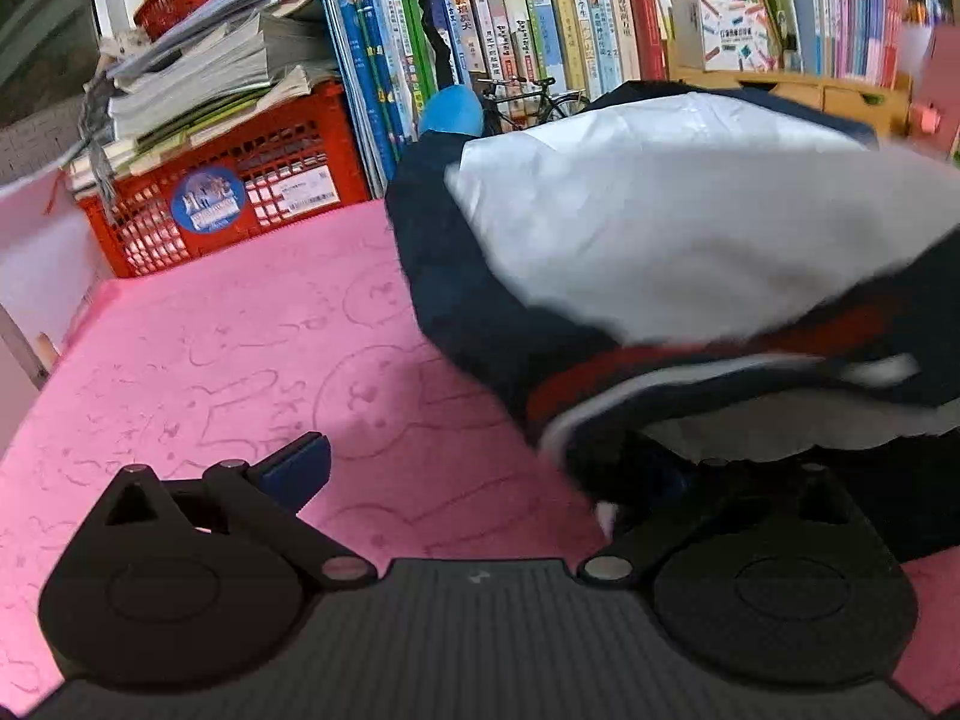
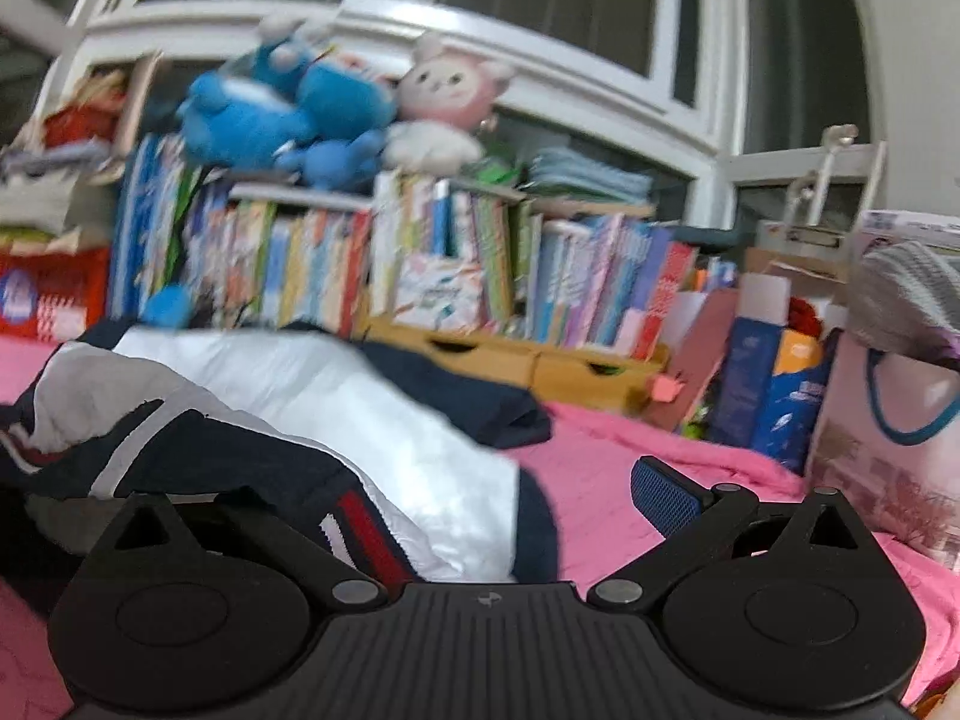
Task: Fold clothes
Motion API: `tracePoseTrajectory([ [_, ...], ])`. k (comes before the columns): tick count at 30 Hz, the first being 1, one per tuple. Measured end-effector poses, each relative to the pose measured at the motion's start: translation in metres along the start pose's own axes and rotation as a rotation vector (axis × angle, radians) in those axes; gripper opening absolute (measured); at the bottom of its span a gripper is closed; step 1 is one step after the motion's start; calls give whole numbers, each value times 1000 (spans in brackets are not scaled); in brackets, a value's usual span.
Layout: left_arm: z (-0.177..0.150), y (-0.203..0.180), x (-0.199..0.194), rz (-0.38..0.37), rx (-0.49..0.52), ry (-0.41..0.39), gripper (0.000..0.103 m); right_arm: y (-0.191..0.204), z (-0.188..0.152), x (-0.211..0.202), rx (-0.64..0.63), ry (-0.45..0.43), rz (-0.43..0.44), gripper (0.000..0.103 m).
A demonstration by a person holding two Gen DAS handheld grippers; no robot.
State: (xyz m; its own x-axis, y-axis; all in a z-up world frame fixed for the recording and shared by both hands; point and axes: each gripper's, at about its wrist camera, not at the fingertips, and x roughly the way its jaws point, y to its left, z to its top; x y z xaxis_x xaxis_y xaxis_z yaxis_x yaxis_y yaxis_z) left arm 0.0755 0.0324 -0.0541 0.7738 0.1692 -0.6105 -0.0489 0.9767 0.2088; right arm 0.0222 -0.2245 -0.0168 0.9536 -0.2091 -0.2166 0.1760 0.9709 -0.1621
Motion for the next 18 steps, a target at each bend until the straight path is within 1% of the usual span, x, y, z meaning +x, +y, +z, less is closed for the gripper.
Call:
tracePoseTrajectory([
  [1,1,1,0,19,-7,-10,103,-8,1,-2,22,-5,-9,103],
  [2,3,6,-1,41,-37,-26,103,-17,2,-4,30,-9,-14,103],
  [3,5,15,-3,47,-81,-36,103,-23,1,-5,23,-11,-20,103],
  [4,5,24,-4,23,-126,-43,103,-27,-3,-8,5,-6,-22,103],
  [6,8,46,-12,-33,-243,-59,103,-28,-18,-10,-59,26,5,103],
  [7,8,53,-18,-16,-271,-79,103,-28,-25,-11,-91,42,18,103],
  [8,8,60,-24,3,-299,-99,103,-22,-34,-12,-134,63,4,103],
  [10,6,69,-36,65,-316,-152,103,-7,-57,-15,-247,95,-9,103],
  [11,4,73,-40,89,-315,-172,103,-2,-65,-15,-281,101,-14,103],
  [12,3,75,-40,107,-299,-165,103,2,-73,-16,-315,106,-19,103],
  [13,2,76,-37,107,-286,-147,103,3,-76,-18,-320,97,-38,103],
  [15,-5,79,-29,103,-275,-103,103,-4,-72,-17,-261,105,-47,103],
  [17,-13,80,-28,110,-275,-79,103,-15,-61,-19,-190,96,-64,103],
  [18,-18,82,-32,106,-283,-80,103,-21,-56,-20,-166,85,-73,103],
])
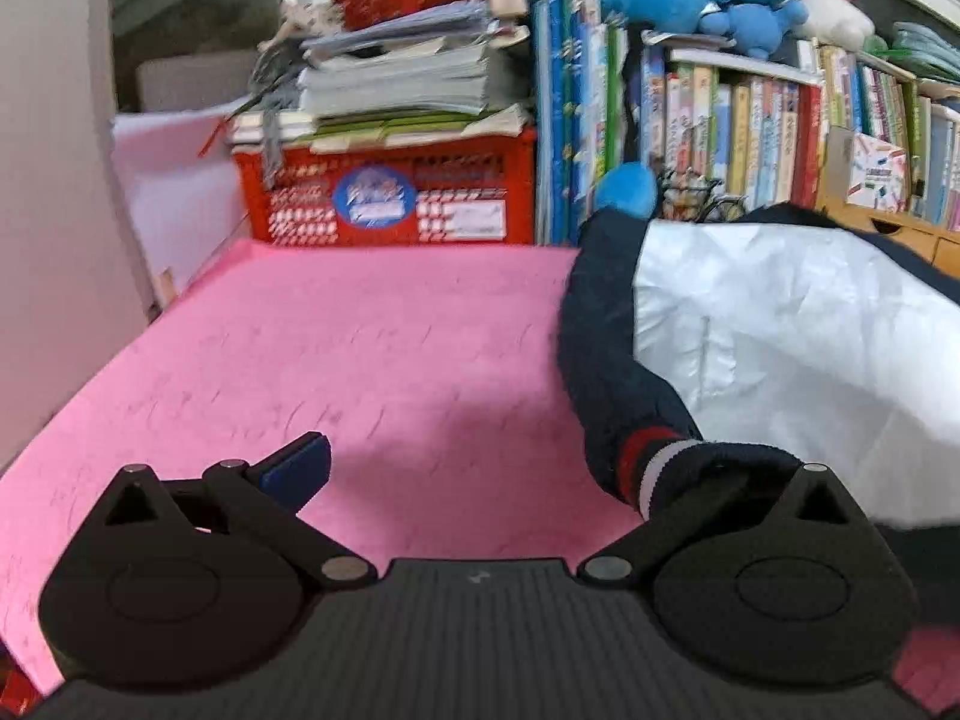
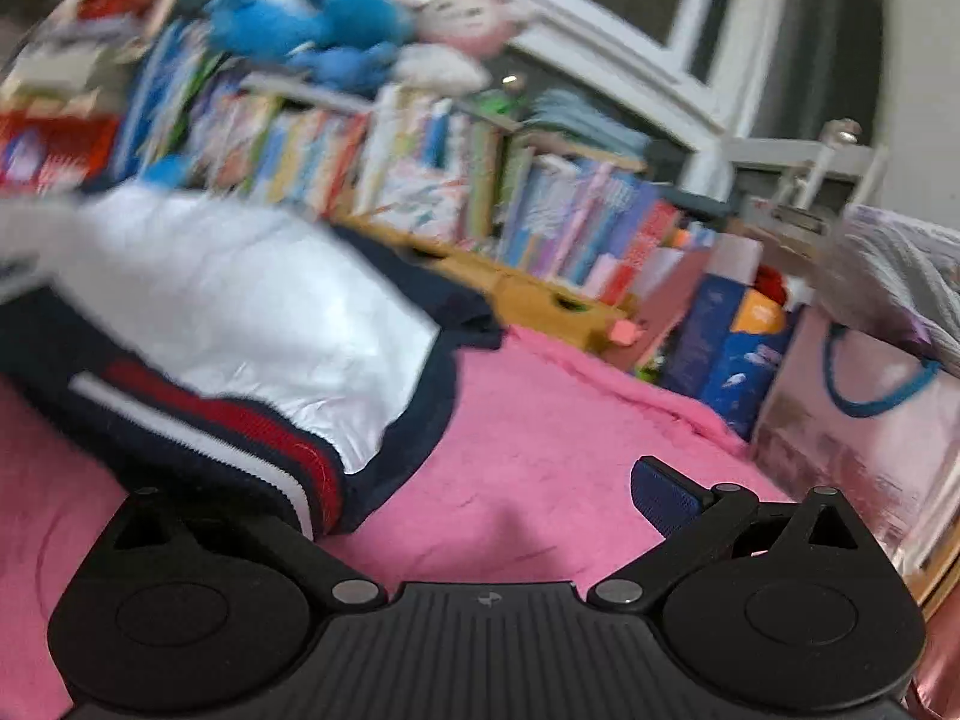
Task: Fold clothes
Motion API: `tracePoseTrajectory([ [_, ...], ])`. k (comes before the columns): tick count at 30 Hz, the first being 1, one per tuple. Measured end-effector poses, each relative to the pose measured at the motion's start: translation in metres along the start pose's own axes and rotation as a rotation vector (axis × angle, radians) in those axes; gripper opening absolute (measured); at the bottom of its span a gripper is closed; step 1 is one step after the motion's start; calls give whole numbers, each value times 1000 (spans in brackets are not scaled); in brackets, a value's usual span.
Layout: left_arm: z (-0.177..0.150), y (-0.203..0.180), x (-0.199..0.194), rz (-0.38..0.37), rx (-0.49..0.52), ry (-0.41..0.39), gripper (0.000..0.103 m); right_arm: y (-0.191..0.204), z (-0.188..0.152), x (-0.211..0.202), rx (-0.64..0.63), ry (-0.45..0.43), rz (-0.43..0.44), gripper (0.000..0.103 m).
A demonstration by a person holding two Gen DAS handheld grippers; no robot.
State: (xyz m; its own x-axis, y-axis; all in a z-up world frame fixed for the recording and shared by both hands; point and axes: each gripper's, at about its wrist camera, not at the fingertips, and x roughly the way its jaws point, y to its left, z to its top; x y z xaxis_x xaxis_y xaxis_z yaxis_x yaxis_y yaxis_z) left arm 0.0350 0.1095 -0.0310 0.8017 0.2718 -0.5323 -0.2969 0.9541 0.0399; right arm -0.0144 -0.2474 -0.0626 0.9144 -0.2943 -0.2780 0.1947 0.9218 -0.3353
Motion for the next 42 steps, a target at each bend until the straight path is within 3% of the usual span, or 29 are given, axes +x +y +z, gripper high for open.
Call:
tracePoseTrajectory([
  [4,-9,23,-44,-102,-25,-40,103,-32,19,-22,12,-64,-21,103],
  [7,-15,42,-87,-199,-20,-54,103,-61,23,-47,29,-88,30,103],
  [11,-30,53,-108,-284,13,18,103,-91,18,-70,39,-54,98,103],
  [17,-61,58,-122,-312,44,134,103,-103,-1,-102,-13,49,142,103],
  [25,-98,65,-140,-314,111,227,103,-99,-33,-127,-55,196,198,103],
  [29,-123,56,-132,-279,197,287,103,-91,-59,-119,-28,327,264,103],
  [33,-136,45,-128,-254,321,297,103,-70,-78,-108,-126,394,317,103],
  [36,-138,46,-136,-271,393,270,103,-74,-76,-122,-204,333,372,103],
  [38,-139,48,-138,-315,388,272,103,-87,-71,-134,-228,261,440,103],
  [42,-141,48,-132,-390,362,298,103,-104,-64,-125,-150,269,576,103],
])
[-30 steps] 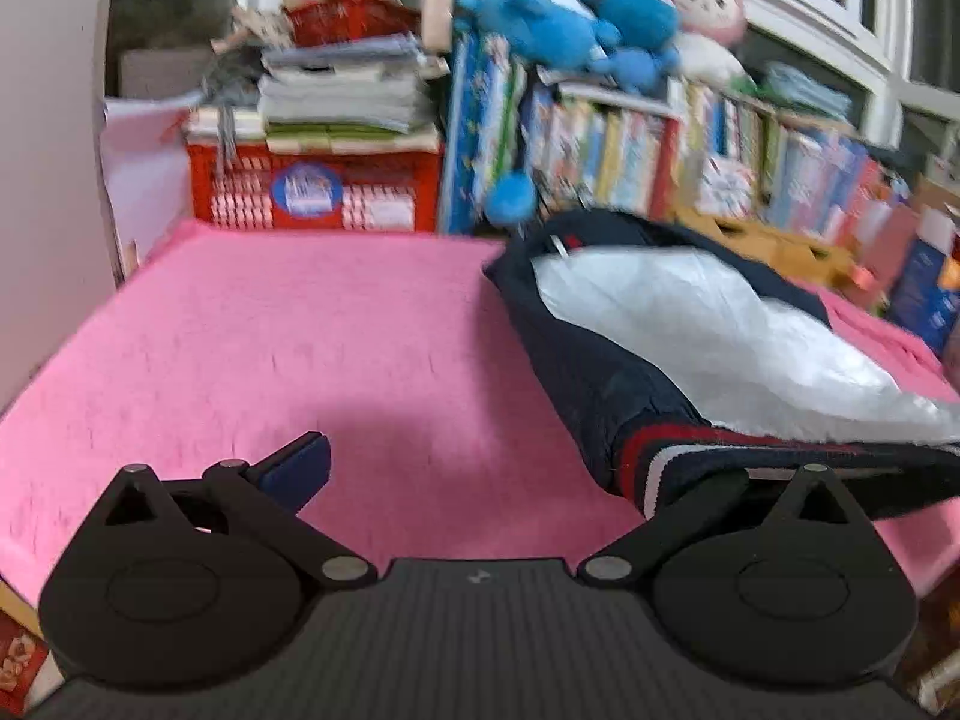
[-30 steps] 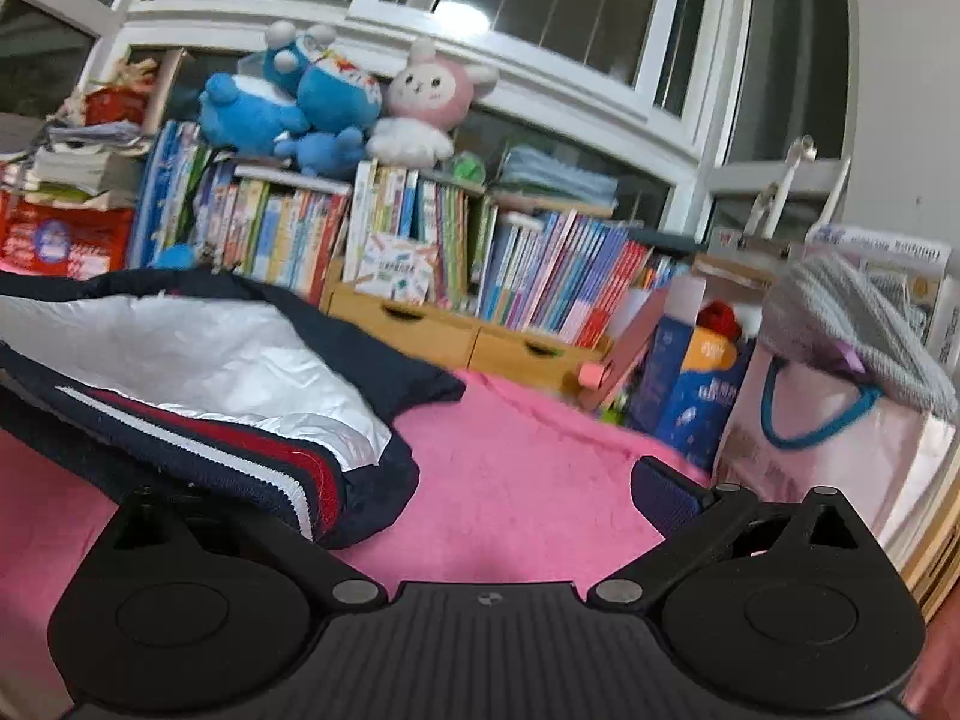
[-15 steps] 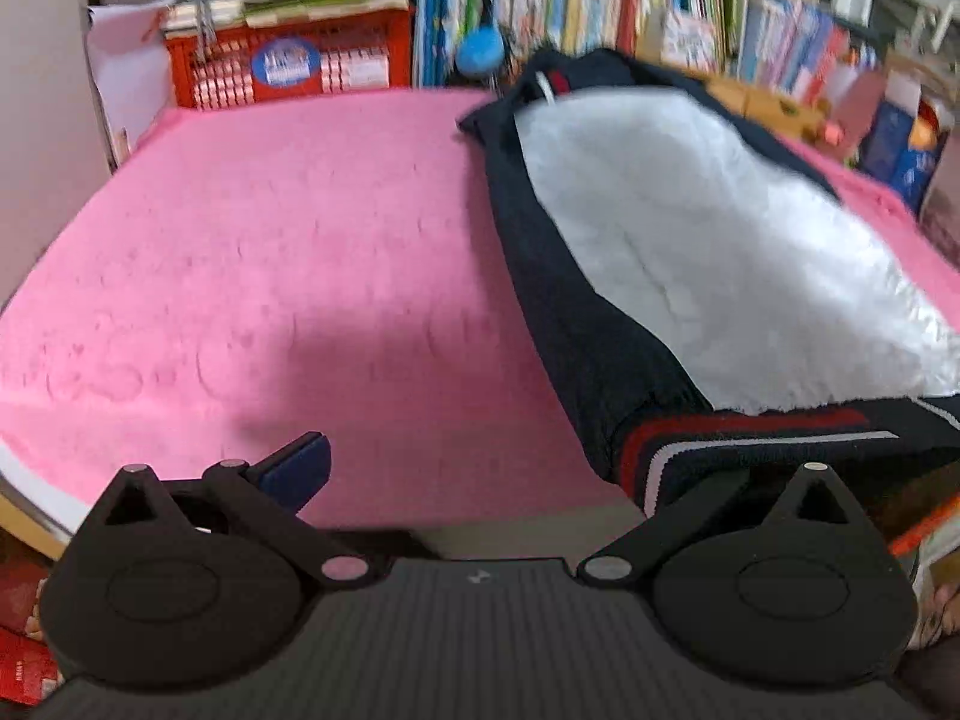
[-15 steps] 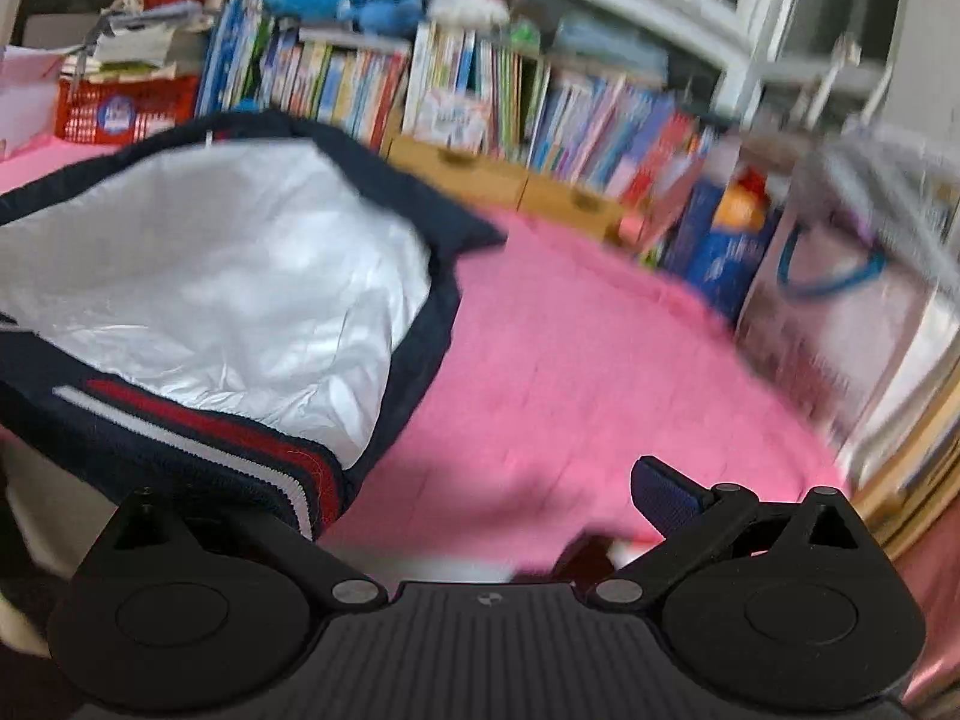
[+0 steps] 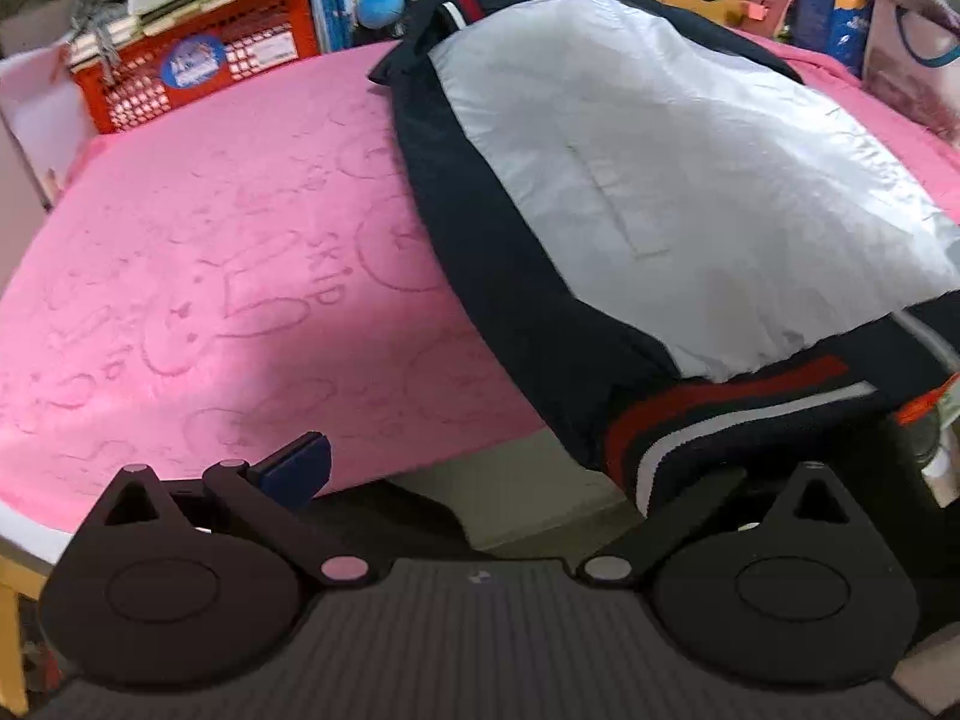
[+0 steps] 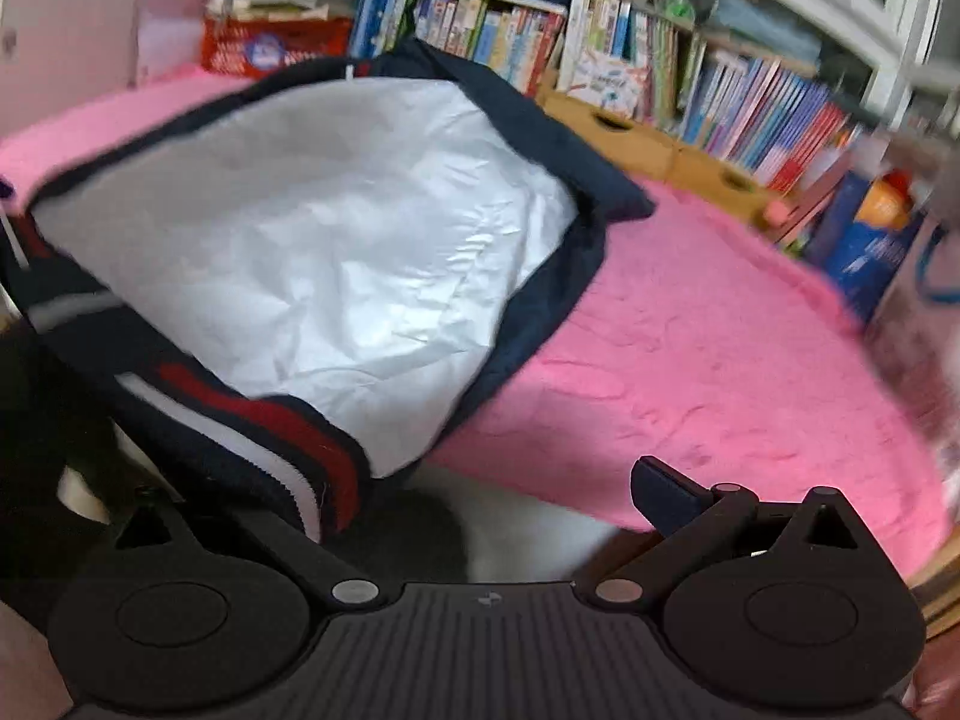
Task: Fold clothes
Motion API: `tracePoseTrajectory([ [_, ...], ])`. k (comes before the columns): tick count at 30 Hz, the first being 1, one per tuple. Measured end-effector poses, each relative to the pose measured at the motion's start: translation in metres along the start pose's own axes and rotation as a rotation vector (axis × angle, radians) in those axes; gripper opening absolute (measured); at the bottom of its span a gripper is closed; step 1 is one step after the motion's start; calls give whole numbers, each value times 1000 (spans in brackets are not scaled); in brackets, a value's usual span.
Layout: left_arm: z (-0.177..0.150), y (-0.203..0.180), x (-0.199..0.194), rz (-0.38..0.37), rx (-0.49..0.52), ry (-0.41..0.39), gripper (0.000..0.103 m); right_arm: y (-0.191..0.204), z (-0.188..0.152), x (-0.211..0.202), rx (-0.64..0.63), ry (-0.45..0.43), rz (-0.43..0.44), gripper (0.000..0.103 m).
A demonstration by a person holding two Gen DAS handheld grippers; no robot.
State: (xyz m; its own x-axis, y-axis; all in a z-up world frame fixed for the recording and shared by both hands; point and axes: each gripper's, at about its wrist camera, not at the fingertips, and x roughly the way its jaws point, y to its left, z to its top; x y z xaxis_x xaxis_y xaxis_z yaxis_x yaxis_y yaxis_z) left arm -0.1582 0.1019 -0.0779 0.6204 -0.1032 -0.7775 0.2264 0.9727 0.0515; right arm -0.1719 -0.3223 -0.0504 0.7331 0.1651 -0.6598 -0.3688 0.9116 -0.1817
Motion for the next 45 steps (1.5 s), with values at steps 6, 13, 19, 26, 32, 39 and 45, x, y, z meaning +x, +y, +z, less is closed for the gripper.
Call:
tracePoseTrajectory([
  [6,3,-23,35,-32,61,122,103,42,7,55,-70,144,149,103],
  [13,35,18,-15,-93,84,-14,103,28,31,-2,-292,-9,243,103],
  [19,107,24,-42,-131,98,-211,103,9,130,9,-282,-370,-9,103],
  [26,159,-34,49,-1,46,-267,103,43,268,166,-102,-366,-44,101],
  [32,160,-57,113,123,66,-174,103,62,322,274,-159,-210,-156,23],
  [39,150,-27,119,13,-64,-198,103,-68,292,211,66,-252,-537,8],
  [45,149,-29,118,15,-67,-227,103,-192,198,164,198,-4,-807,17],
])
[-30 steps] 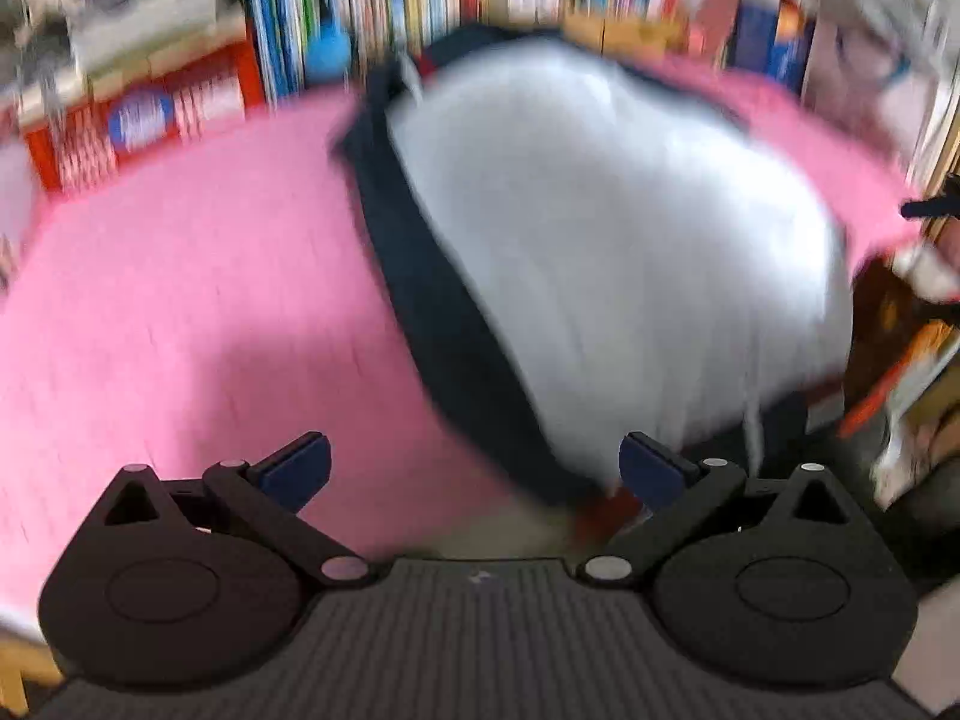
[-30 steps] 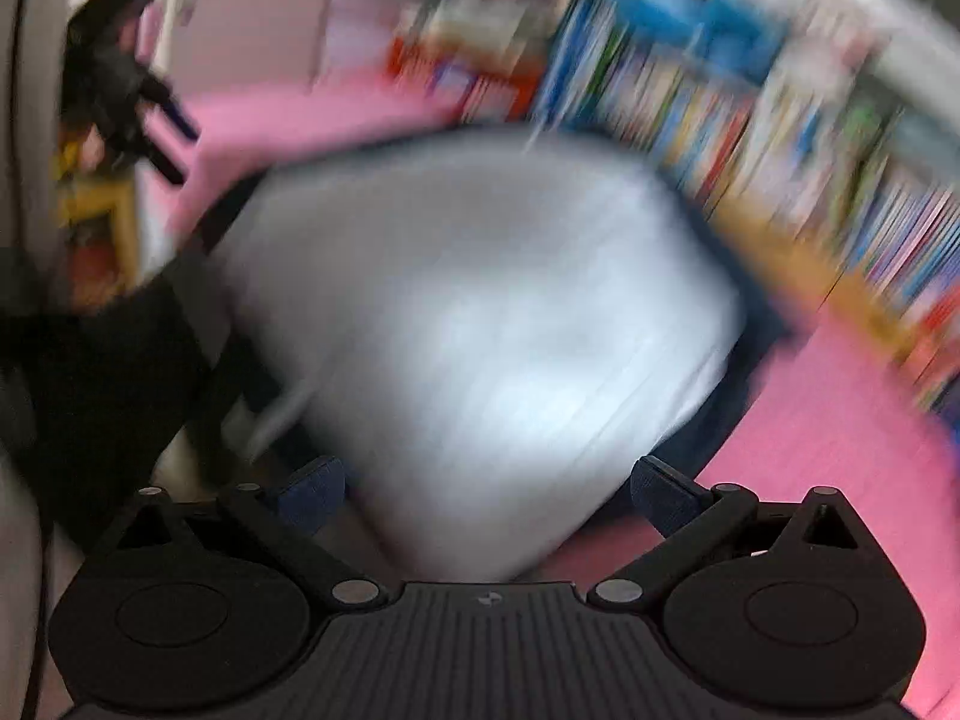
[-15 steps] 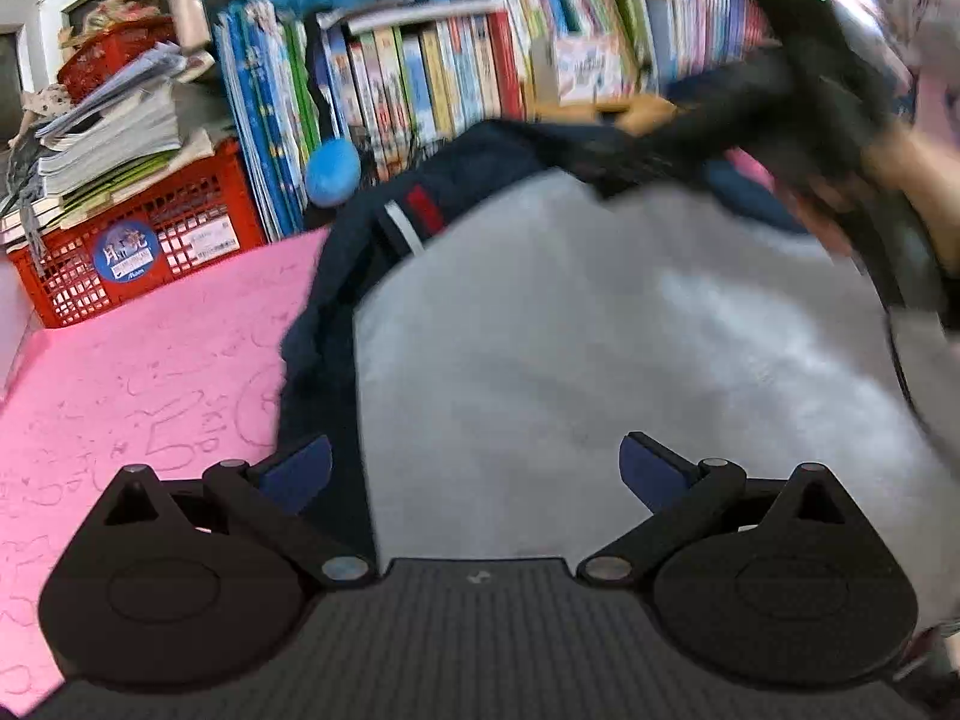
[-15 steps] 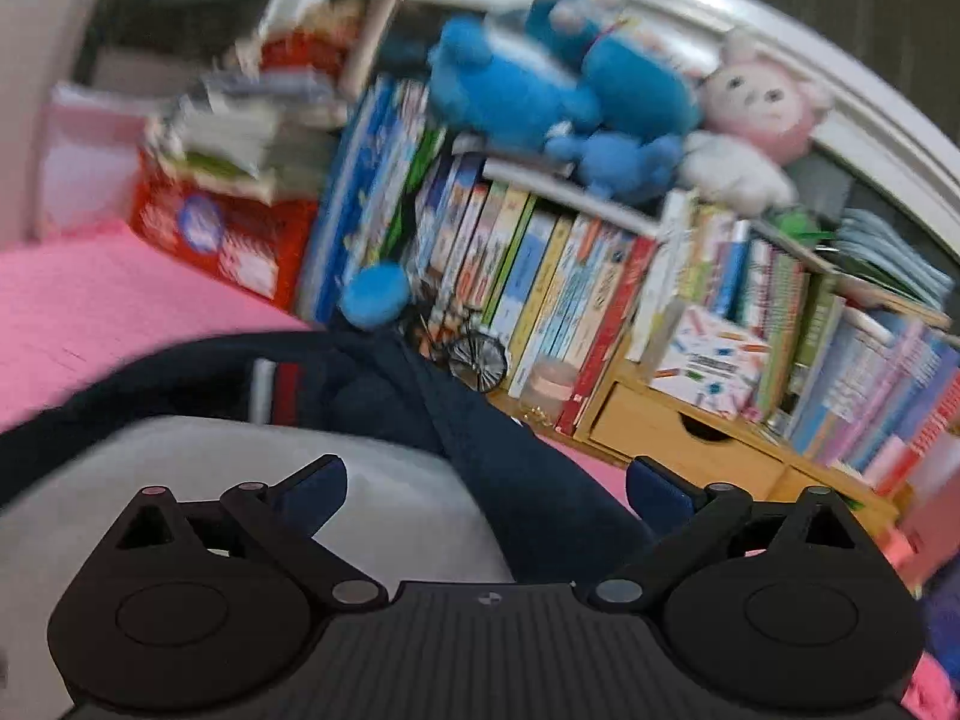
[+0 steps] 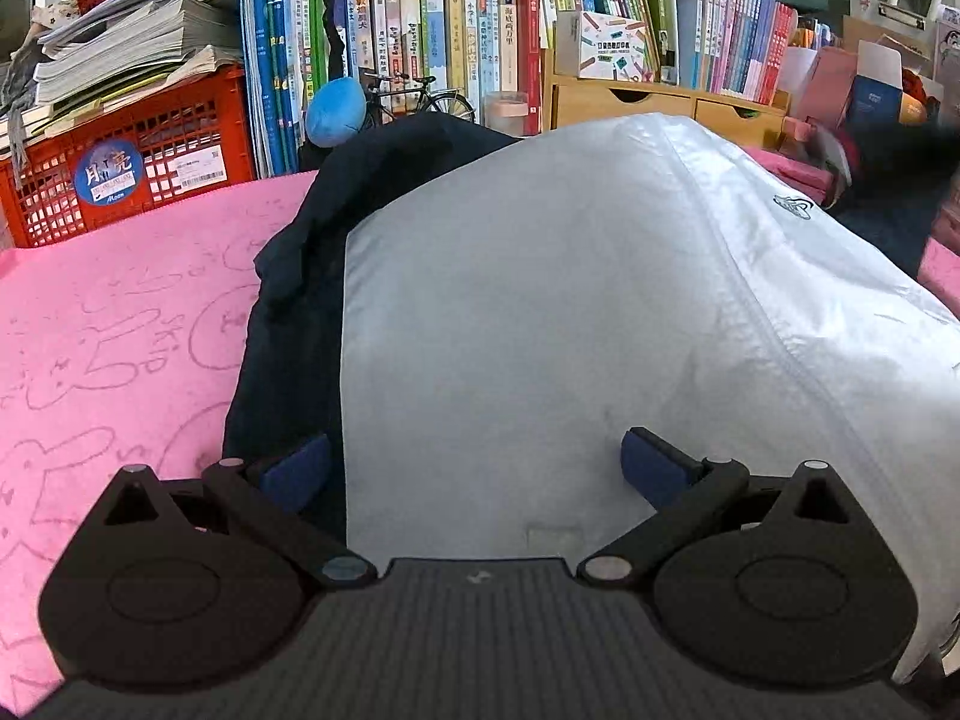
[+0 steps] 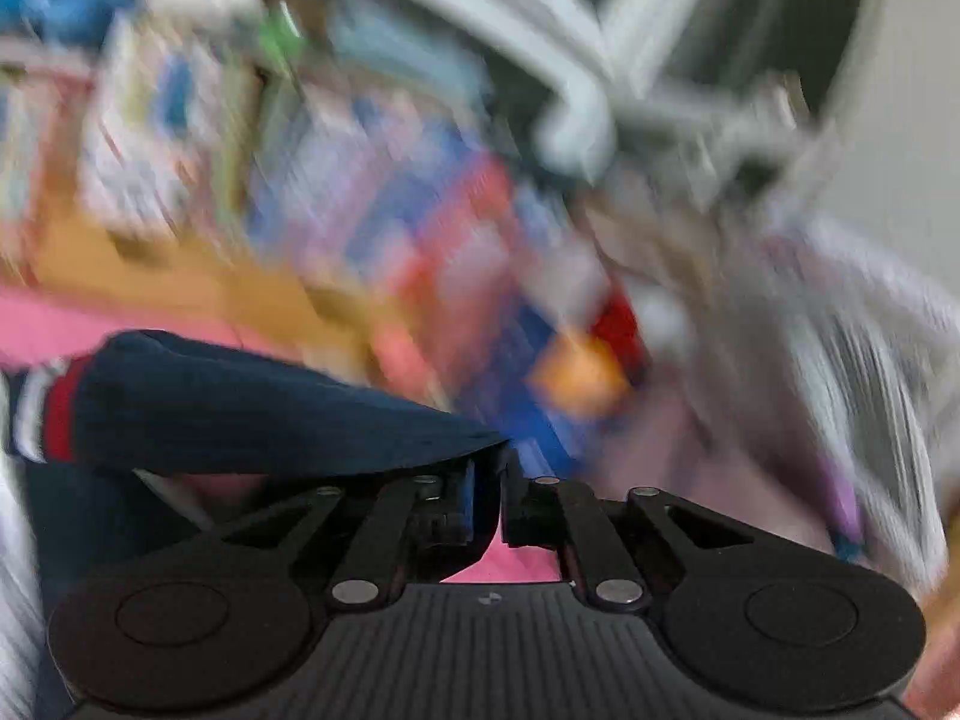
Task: Fold clothes
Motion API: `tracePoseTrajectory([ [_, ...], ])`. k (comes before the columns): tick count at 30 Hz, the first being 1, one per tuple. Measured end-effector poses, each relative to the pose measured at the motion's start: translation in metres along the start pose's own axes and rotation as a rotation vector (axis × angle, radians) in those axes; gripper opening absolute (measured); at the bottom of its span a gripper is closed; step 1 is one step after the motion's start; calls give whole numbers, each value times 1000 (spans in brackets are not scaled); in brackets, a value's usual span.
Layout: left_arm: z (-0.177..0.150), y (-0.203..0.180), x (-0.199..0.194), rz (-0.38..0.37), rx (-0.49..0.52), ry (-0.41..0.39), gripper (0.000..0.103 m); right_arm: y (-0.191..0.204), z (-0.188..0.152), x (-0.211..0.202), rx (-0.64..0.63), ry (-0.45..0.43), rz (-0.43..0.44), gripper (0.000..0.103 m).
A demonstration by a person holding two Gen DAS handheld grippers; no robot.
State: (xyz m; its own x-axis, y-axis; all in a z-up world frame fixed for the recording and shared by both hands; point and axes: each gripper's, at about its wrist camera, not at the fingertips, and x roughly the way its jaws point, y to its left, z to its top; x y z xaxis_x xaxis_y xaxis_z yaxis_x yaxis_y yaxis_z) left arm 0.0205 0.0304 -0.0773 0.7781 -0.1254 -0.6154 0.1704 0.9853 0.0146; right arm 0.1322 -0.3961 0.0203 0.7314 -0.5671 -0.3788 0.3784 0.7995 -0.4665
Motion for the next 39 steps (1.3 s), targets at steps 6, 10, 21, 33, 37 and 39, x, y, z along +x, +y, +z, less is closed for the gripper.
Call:
tracePoseTrajectory([
  [6,1,0,3,1,-4,-7,103,-6,-82,7,-213,204,-65,84],
  [10,-1,-1,3,2,-6,-14,103,3,-63,-37,-129,90,78,90],
  [21,-6,0,0,-18,-12,-35,103,227,120,-39,271,149,1042,103],
  [33,-12,24,-11,-163,-139,-104,103,450,146,-78,-159,269,785,7],
  [37,-12,29,-13,-195,-171,-117,103,429,179,-131,-85,89,956,7],
  [39,-13,30,-14,-205,-177,-119,103,421,192,-189,-148,-69,1189,8],
])
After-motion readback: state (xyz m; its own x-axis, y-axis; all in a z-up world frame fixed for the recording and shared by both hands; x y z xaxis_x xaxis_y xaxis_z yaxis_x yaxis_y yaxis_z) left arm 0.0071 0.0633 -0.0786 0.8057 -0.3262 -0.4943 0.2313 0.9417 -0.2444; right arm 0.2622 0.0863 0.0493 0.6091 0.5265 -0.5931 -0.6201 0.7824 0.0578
